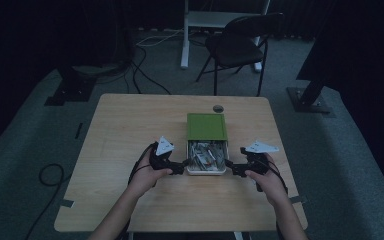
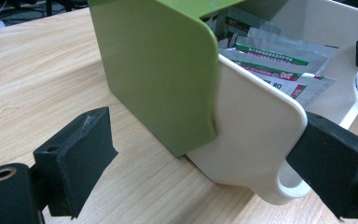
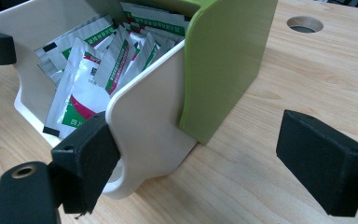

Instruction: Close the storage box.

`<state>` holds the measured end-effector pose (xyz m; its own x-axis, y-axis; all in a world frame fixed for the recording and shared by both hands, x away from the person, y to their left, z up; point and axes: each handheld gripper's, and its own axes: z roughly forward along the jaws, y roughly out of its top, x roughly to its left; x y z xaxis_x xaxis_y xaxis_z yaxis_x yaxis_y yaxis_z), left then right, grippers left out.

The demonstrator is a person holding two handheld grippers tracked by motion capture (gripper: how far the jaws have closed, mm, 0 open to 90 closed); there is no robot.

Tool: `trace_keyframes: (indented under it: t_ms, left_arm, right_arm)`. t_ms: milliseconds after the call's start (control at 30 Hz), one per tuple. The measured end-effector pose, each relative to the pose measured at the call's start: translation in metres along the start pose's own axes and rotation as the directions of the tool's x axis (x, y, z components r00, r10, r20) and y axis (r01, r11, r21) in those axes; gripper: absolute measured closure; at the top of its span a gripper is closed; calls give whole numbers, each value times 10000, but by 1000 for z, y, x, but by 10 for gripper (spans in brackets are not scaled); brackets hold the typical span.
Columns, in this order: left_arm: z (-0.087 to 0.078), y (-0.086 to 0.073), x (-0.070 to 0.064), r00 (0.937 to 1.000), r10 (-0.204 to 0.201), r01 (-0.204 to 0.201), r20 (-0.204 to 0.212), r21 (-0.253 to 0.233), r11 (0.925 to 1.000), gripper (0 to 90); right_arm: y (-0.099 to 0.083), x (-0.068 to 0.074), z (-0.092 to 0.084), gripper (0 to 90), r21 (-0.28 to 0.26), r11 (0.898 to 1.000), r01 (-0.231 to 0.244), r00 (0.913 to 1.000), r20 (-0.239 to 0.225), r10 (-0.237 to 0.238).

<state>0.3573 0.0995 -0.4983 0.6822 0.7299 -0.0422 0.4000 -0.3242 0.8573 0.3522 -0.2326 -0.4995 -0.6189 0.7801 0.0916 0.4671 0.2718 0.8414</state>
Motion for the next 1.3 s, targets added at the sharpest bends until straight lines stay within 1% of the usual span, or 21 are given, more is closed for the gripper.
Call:
trace_keyframes:
  t_ms: [133, 333, 467, 700, 900, 967, 1033, 1167, 1300]
  left_arm:
    - [1, 1, 1, 10000, -16, 16, -61, -5, 10000, 95]
    - [4, 5, 3, 9998, 122, -121, -162, 41, 9999, 95]
    - [6, 6, 5, 9997, 118, -117, -221, 38, 9999, 95]
    - [9, 6, 8, 9998, -47, 47, -198, 21, 10000, 95]
    - [11, 9, 10, 9997, 27, -25, -243, 81, 10000, 94]
    - [12, 11, 10, 9994, 122, -119, -325, 82, 9999, 95]
    - [13, 12, 11, 9993, 122, -119, -361, 99, 9999, 95]
    - [15, 11, 13, 9992, -3, 4, -402, 17, 10000, 95]
    - [16, 12, 14, 9989, -35, 33, -460, -32, 10000, 95]
  right_arm:
    - [1, -1, 2, 137, -35, 10000, -79, 10000, 59, 79]
    - [2, -3, 5, 136, -109, 9998, -146, 9997, 185, 148]
    - [4, -4, 7, 137, -139, 9997, -194, 9994, 274, 198]
    - [6, -7, 10, 136, -147, 9996, -247, 9991, 345, 252]
    - [7, -9, 12, 136, -201, 9991, -374, 9984, 413, 382]
    - [7, -9, 13, 136, -222, 9989, -405, 9982, 428, 414]
    - [8, -10, 14, 136, -232, 9988, -428, 9980, 465, 439]
    - [10, -12, 16, 136, -229, 9985, -488, 9974, 517, 500]
    - [12, -13, 18, 136, -211, 9988, -448, 9971, 607, 460]
